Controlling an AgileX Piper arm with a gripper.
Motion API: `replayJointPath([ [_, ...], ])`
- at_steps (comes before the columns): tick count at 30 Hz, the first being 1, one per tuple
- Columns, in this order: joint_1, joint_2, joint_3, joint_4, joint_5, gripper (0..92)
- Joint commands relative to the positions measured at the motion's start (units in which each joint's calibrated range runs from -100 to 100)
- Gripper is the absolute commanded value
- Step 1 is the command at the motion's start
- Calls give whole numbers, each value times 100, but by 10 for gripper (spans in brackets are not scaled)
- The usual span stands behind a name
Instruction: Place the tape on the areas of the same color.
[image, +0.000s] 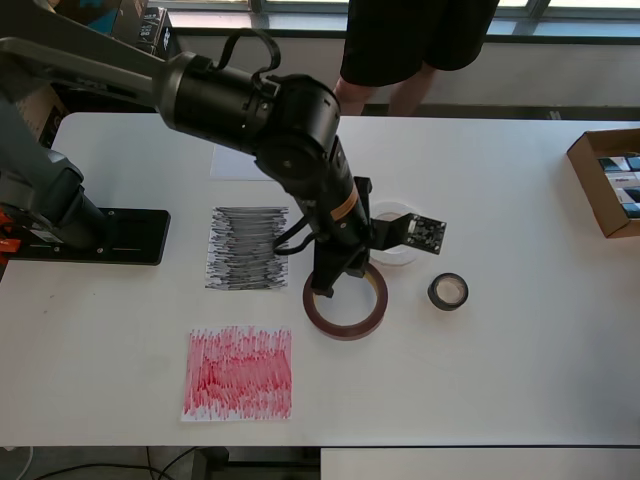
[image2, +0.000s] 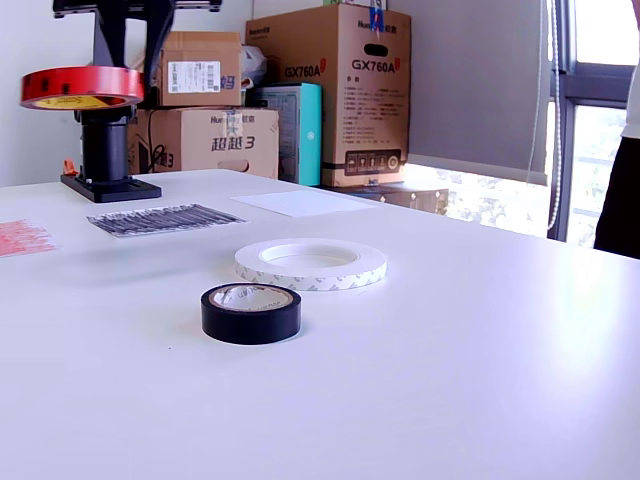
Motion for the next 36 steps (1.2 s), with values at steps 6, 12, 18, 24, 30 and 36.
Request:
replayJointPath([
  [6,-440,-825,3205,-2191,-1608,0],
  [12,-440,-872,4014,-3269,-2083,0],
  [18,-440,-900,4822,-4499,-2681,0],
  [24,-629,-956,4868,-4720,-2787,0],
  [30,-1047,-1723,5268,-4678,-2795,0],
  [36,-1308,-2228,5767,-4678,-2795,0],
])
